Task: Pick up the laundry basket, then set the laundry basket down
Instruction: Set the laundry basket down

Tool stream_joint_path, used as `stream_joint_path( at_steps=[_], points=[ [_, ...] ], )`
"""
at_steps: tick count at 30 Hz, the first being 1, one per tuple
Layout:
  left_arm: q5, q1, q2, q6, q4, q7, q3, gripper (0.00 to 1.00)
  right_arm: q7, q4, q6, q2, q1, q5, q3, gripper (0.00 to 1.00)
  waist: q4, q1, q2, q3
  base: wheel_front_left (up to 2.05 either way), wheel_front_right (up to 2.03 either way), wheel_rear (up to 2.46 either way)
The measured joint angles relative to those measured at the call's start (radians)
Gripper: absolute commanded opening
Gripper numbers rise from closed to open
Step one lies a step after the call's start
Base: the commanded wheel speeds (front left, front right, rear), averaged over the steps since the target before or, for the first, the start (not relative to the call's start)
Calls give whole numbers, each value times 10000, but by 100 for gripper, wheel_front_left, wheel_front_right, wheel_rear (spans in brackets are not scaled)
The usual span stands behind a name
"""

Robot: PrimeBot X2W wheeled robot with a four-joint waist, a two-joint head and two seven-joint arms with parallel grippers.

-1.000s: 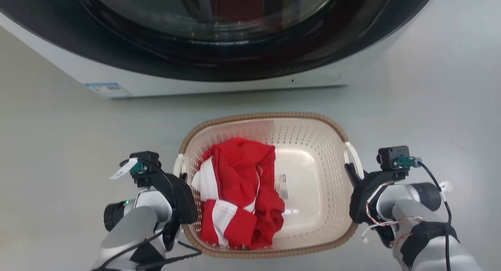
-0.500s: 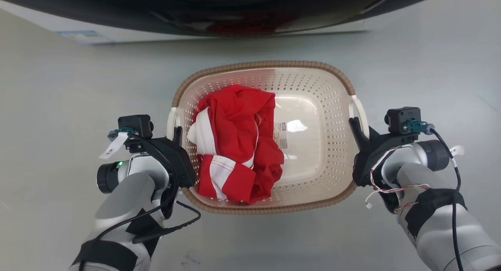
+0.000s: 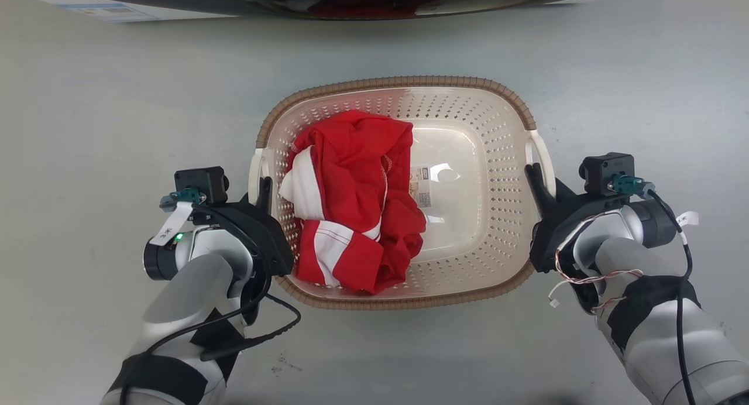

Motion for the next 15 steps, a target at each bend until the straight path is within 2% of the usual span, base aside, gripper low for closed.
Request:
stream_joint_path(
  at_steps=[15],
  points=[
    [224, -204, 61, -98, 228, -330, -157, 0, -247, 255, 0, 61, -82, 100, 59, 0, -129, -2, -4, 383, 0, 0, 0]
  ],
)
